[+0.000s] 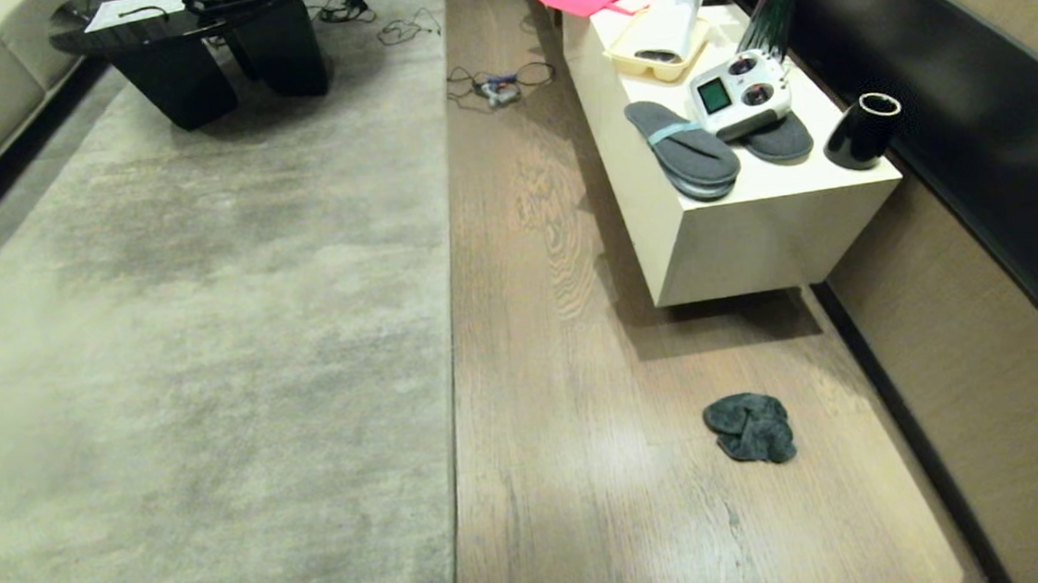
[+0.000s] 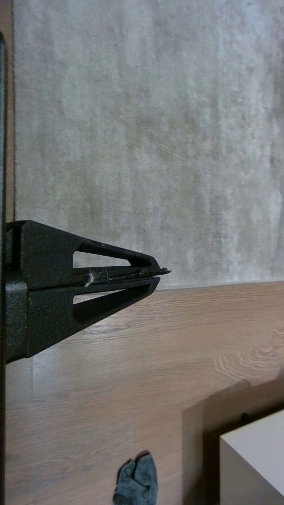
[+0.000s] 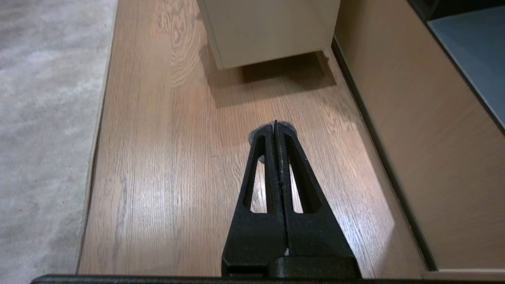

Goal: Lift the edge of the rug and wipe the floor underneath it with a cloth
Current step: Pick up the rag

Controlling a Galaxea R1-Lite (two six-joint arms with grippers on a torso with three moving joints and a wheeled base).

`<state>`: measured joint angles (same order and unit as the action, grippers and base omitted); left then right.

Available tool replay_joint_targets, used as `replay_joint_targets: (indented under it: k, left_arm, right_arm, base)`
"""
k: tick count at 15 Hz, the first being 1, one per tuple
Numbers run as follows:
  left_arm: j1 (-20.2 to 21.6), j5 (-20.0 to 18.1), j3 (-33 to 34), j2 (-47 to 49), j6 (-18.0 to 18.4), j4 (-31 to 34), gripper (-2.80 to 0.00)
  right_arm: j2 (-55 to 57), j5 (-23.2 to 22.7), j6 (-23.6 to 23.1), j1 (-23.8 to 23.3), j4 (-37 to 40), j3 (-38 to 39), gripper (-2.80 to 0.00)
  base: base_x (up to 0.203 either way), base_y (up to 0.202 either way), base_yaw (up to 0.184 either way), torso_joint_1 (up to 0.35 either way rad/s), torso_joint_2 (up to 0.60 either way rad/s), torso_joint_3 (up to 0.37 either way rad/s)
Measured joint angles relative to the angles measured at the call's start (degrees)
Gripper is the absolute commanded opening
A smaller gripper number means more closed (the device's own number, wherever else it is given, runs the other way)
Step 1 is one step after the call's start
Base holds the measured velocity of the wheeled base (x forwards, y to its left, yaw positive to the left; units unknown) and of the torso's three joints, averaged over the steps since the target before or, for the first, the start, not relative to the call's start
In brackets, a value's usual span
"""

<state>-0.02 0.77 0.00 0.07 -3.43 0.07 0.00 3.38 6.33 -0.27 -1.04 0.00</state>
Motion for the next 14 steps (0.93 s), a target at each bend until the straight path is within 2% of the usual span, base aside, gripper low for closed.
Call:
replay_joint_targets:
  k: [14]
  left_arm:
    - [0.0, 0.3, 0.0, 0.0, 0.0, 0.0, -2.80]
  right_arm:
    - [0.0, 0.0, 0.0, 0.0, 0.0, 0.0, -2.80]
  base:
    - [0.000, 0.000, 0.000, 0.002, 0.00, -0.198]
